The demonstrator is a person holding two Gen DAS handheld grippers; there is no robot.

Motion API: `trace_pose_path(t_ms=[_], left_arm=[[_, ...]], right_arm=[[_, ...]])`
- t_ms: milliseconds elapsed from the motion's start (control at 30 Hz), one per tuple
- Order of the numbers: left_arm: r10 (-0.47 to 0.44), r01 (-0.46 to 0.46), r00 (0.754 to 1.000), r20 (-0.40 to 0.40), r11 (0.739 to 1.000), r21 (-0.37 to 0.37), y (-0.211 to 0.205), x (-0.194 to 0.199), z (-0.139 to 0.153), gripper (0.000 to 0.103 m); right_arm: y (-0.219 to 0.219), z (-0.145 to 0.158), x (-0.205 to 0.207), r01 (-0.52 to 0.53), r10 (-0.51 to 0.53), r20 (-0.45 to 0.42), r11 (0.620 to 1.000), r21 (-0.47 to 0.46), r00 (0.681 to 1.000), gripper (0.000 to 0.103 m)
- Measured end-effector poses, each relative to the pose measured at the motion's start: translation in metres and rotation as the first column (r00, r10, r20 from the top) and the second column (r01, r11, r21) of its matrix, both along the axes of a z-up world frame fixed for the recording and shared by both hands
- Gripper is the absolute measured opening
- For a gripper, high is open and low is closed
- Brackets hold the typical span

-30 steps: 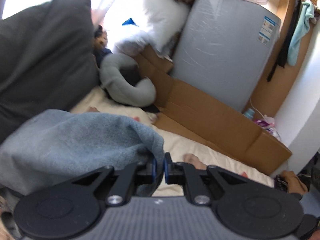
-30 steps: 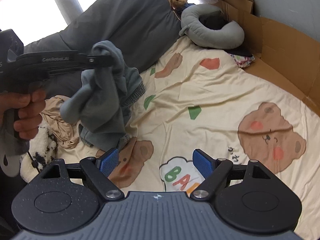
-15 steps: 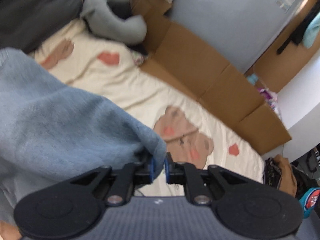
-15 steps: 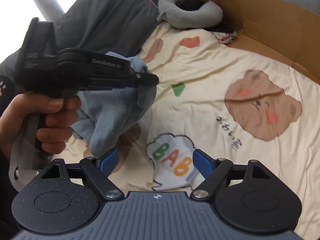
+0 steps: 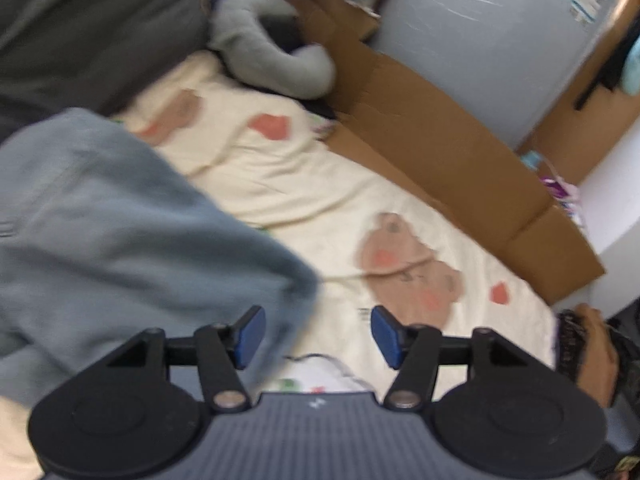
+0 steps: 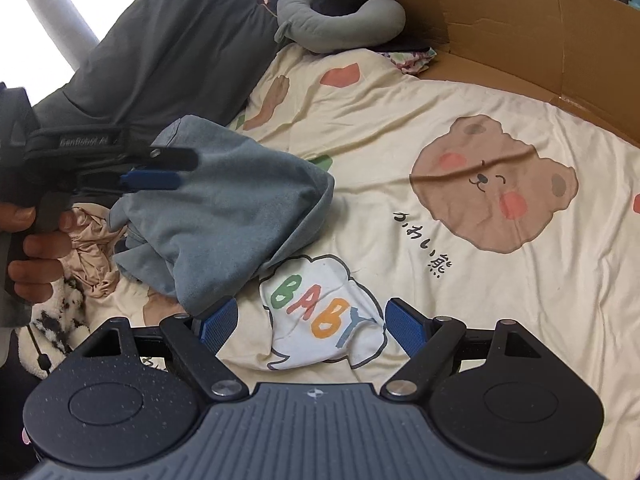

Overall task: Fold clothes
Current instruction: 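Carry the jeans with the left gripper and lay them on the sheet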

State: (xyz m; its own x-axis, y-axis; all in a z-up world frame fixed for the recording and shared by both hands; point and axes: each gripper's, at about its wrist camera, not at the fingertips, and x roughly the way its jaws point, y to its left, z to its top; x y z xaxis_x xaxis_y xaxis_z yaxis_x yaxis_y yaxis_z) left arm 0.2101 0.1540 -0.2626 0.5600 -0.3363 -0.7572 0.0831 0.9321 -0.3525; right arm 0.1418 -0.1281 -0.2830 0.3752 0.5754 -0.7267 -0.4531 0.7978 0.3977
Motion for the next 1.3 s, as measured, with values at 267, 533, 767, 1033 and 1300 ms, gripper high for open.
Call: trace_pose_path(t_ms=[267, 533, 767, 1033, 1300], left_arm=[[0.186, -0.183, 0.982, -0.043, 0.981, 0.065, 0.064, -0.032, -0.021, 0.062], [0.212, -0.203, 0.972, -0.100, 0.975, 0.091, 0.083, -0.057, -0.058, 0.062], [0.171, -0.149, 0.978, -0.117, 0.973, 0.176, 0.075, -0.066, -0.097, 0.060], [0.227, -0.210, 0.972, -0.060, 0.954, 0.215, 0.090, -0.047, -0.113, 0.047], [0.266, -0.255, 0.959, -0.099, 0.960, 0.111, 0.102, -0.031, -0.128, 0.010]], right_arm=[[0.016, -0.006, -0.004, -0.035, 0.035, -0.010, 0.999, 0.016, 0.999, 0.085], [0.032, -0.014, -0.014, -0.089, 0.089, -0.016, 0.996, 0.000, 0.996, 0.085], [0.034, -0.023, -0.019, -0.103, 0.103, -0.032, 0.995, -0.011, 0.994, 0.085], [0.034, -0.029, -0.022, -0.108, 0.107, -0.045, 0.994, -0.019, 0.993, 0.085], [0.033, -0.032, -0.023, -0.111, 0.109, -0.049, 0.994, -0.023, 0.993, 0.085]])
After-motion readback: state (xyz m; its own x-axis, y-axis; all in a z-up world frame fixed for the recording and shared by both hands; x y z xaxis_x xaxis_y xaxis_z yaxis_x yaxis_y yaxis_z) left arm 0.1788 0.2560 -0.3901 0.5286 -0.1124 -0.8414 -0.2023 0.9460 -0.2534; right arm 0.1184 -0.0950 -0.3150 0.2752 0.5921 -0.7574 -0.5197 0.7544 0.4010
